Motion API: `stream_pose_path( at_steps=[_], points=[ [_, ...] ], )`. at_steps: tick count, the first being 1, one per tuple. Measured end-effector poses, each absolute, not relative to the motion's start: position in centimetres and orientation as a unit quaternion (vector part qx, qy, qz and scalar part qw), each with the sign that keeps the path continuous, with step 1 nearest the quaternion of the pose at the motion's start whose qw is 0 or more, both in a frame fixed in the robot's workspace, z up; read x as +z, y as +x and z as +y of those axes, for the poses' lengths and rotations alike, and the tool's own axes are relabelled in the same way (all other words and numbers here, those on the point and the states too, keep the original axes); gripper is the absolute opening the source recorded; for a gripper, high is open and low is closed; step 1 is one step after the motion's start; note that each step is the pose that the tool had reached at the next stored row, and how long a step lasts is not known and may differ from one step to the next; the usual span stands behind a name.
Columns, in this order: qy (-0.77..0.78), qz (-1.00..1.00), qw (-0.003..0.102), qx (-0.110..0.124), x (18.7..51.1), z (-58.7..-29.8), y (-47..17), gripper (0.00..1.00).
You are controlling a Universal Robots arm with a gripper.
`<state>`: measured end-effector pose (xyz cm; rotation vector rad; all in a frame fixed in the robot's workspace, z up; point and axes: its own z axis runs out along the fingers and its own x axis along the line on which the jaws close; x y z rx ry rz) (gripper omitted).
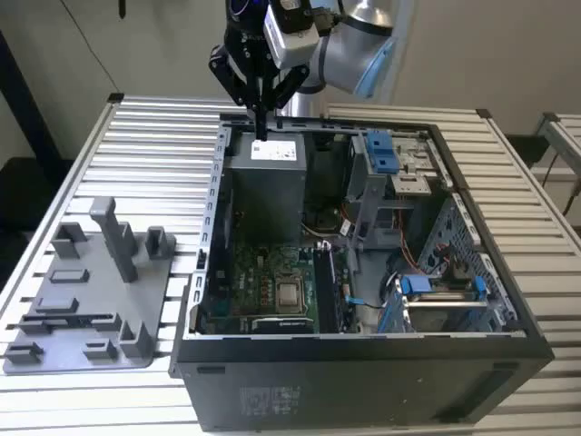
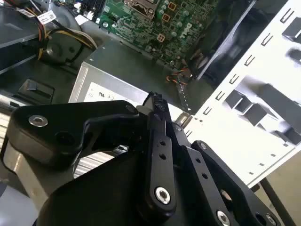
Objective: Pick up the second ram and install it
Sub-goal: 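Reach for the second ram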
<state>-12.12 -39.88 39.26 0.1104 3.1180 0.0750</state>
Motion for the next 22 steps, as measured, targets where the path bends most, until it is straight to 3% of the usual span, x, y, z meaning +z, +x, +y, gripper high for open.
stream_pose_path(
  at_steps=[22],
  points=[
    [0.035, 0.999, 0.010, 0.024, 39.26, -39.87, -12.84, 0.11]
  ],
)
